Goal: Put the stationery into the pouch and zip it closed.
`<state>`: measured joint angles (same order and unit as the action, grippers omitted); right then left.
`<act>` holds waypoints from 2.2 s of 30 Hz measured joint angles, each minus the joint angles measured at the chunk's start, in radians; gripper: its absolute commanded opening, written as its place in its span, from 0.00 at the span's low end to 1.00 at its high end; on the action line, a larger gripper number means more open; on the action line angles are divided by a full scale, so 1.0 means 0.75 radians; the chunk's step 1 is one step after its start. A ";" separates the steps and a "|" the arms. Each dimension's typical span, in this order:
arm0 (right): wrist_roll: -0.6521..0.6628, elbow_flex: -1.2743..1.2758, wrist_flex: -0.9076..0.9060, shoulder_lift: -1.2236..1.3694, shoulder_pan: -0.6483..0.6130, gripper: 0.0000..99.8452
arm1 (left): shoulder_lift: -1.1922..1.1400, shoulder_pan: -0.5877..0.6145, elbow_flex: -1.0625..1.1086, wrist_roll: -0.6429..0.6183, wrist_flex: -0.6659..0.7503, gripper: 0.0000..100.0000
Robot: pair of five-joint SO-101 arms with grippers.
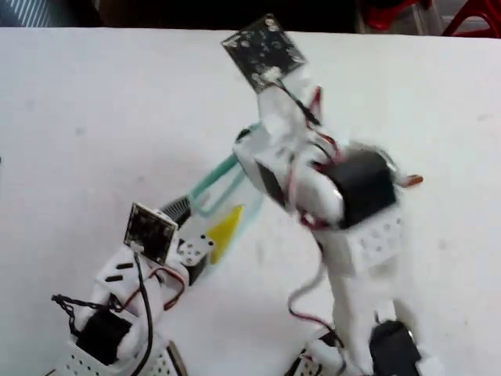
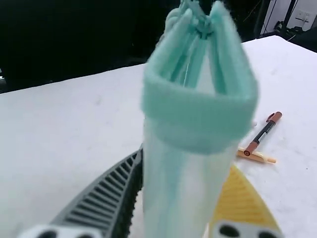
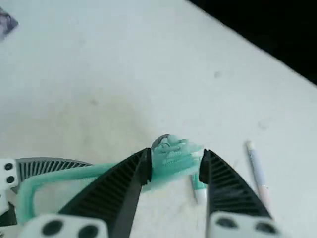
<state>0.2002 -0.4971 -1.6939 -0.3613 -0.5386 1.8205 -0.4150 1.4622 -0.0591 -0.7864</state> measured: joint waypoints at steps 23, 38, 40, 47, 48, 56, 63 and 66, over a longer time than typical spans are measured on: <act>0.612 0.706 0.360 0.170 1.148 0.18 | -0.004 0.094 0.000 -0.014 -0.051 0.17; -0.031 0.743 0.681 0.792 1.176 0.18 | -0.004 0.096 0.000 -0.016 -0.051 0.17; -0.158 0.644 0.657 0.902 1.178 0.18 | -0.004 0.096 0.000 -0.016 -0.051 0.17; -0.585 0.399 0.646 1.193 1.227 0.18 | -0.004 0.096 0.000 -0.016 -0.051 0.18; -0.618 0.374 0.646 1.215 1.227 0.18 | -0.004 0.094 0.000 -0.016 -0.051 0.18; -0.685 0.274 0.640 1.330 1.254 0.06 | -0.004 0.088 0.000 -0.016 -0.051 0.18; -0.685 0.215 0.636 1.397 1.256 0.01 | -0.004 0.088 0.000 -0.014 -0.051 0.18; -0.685 0.215 0.630 1.397 1.256 0.02 | -0.004 0.088 0.000 -0.014 -0.051 0.18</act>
<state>-0.3138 -0.3360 -1.2213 0.6866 0.4035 1.8174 -0.3491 1.4622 -0.0698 -0.8247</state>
